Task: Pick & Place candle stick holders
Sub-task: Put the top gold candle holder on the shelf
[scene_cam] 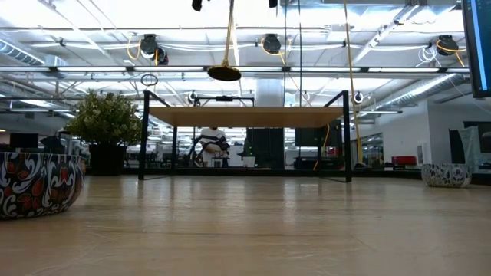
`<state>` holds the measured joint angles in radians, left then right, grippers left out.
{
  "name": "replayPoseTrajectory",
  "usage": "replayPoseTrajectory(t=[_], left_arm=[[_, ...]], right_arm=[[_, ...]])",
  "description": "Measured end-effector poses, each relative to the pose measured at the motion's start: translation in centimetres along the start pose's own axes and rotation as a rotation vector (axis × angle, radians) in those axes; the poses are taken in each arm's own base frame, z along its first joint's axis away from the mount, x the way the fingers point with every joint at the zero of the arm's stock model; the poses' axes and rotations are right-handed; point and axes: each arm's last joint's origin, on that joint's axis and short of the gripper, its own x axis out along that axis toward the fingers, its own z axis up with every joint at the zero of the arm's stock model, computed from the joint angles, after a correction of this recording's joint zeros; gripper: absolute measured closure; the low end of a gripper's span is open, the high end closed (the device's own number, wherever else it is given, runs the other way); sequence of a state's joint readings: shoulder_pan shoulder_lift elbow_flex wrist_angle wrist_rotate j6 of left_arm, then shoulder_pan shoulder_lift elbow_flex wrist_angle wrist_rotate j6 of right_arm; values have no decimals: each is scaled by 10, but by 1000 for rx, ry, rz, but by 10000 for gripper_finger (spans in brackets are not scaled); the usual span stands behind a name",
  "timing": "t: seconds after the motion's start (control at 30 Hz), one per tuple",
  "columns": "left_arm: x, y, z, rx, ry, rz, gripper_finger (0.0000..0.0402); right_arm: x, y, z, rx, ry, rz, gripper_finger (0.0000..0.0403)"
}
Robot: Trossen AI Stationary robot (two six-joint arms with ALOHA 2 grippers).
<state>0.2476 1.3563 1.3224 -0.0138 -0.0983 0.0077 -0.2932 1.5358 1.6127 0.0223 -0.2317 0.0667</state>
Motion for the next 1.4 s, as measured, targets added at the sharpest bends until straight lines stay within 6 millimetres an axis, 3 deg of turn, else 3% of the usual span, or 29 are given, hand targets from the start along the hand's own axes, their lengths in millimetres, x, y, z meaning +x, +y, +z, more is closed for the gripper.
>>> replayPoseTrajectory(t=[0.07, 0.3, 0.77, 1.1, 1.23, 1.4], left_arm=[[0, 2, 0, -4, 4, -4, 373], [0, 3, -2, -19, 19, -15, 371], [-3, 12, -8, 8, 100, 164, 372], [-5, 44, -8, 8, 103, 439, 372], [-7, 62, -9, -9, 105, 509, 372], [-9, 78, -11, -52, 98, 544, 372]], right_arm=[[0, 0, 0, 1, 4, -4, 307], [0, 0, -1, 0, 13, -3, 299], [0, -4, -7, -101, 65, -126, 203], [-3, -12, -7, -188, 92, -151, 150], [-10, -18, -6, -230, 128, -248, 148], [-32, -23, 5, -283, 179, -390, 160]])
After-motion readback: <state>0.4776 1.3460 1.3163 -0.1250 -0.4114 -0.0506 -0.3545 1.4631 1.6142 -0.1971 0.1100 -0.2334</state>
